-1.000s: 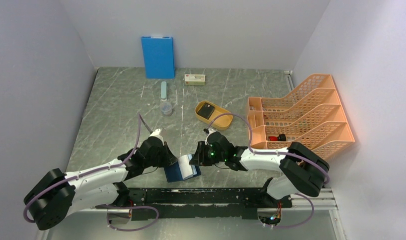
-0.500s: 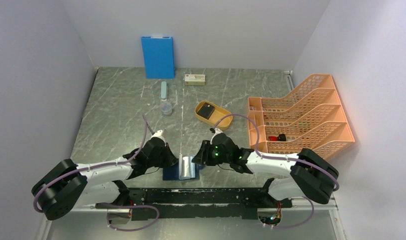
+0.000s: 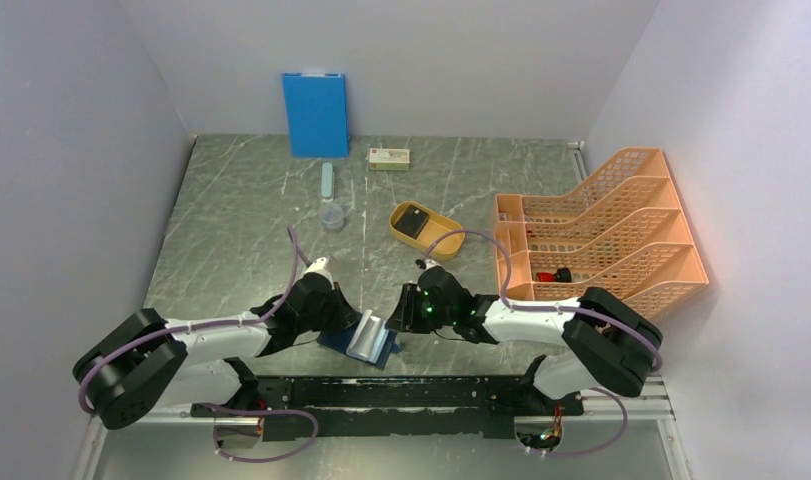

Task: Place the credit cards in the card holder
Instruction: Open the card holder at the center of the board.

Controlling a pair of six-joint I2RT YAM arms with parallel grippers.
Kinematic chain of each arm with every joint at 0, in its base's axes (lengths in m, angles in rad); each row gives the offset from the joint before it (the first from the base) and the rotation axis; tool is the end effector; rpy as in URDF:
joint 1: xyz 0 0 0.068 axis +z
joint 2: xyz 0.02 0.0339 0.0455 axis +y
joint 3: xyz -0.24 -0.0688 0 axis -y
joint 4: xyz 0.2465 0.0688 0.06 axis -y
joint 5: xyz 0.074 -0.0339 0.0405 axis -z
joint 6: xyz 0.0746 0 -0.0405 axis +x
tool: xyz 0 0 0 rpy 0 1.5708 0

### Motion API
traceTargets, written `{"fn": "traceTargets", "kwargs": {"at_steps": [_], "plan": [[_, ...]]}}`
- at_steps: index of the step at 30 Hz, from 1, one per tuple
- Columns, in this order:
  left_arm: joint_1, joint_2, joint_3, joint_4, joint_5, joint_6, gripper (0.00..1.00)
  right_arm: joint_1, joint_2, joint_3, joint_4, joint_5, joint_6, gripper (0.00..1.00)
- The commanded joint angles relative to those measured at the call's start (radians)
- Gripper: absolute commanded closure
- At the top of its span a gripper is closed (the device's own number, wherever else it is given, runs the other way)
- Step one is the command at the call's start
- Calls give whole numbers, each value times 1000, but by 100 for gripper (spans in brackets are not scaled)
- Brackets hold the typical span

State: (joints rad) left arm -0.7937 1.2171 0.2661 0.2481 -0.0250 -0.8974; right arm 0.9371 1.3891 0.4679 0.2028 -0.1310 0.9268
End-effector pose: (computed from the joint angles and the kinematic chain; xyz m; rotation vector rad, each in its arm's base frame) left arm 0.1712 -0.1714 0.0768 -0.1396 2.4196 -0.8204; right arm 0.1608 0.2354 0.0922 -0.0888 2.5420 1.0261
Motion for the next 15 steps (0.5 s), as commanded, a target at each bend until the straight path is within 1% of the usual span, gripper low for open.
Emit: {"fn": "traceTargets", "kwargs": {"at_steps": [1,9,15], "plan": [[7,14,-48,-88,-54,11,95,-4,30,26,-1,-21,-14,62],[7,0,-57,-97,-53,7,95,16,105,79,-31,-27,-23,69],[7,-2,-70,-85,-41,2,95,33,166,136,-55,-16,-27,70]]}}
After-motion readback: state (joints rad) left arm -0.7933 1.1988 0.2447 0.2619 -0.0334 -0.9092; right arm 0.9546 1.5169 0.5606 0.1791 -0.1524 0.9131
